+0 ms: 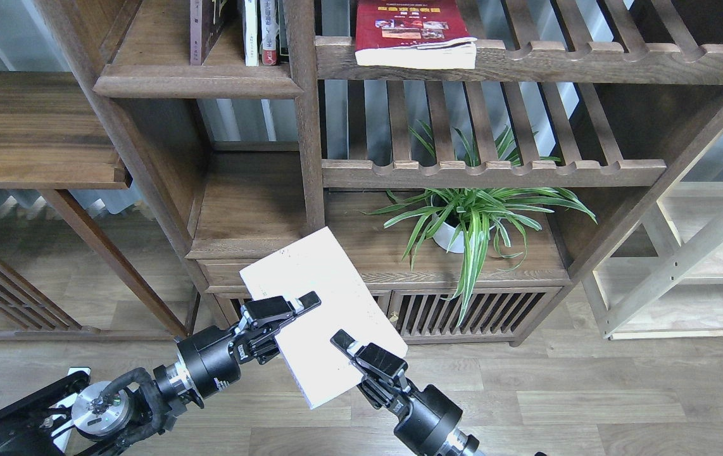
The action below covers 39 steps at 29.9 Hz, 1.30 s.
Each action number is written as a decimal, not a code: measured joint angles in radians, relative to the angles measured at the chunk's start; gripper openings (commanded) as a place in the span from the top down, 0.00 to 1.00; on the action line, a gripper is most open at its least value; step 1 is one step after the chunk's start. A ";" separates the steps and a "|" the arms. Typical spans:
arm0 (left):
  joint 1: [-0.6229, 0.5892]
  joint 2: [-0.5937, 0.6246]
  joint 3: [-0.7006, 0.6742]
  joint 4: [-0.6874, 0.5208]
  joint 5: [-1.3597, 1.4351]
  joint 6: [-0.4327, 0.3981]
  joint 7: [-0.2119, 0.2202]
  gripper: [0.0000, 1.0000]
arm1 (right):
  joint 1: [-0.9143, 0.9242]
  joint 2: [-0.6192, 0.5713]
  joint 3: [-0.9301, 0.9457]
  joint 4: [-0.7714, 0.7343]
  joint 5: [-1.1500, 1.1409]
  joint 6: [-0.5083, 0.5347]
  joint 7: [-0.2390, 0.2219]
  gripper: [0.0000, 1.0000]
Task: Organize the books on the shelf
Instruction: 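Release with the right gripper and lift the white book up with the left gripper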
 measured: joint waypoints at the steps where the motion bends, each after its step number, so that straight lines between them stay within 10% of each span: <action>1: 0.000 0.000 0.000 0.000 0.000 0.000 0.000 0.98 | 0.000 0.000 0.000 0.000 0.000 0.000 0.001 0.62; 6: 0.003 -0.002 0.005 -0.001 0.003 0.000 0.005 0.97 | -0.001 0.000 0.005 0.007 -0.006 -0.001 0.000 0.29; 17: 0.002 0.033 -0.009 -0.002 0.003 0.000 0.005 0.95 | 0.012 0.001 0.053 0.022 -0.005 0.000 0.003 0.08; 39: 0.038 0.449 -0.301 -0.206 0.330 0.000 -0.005 1.00 | 0.104 0.000 0.314 -0.335 -0.012 0.000 0.004 0.04</action>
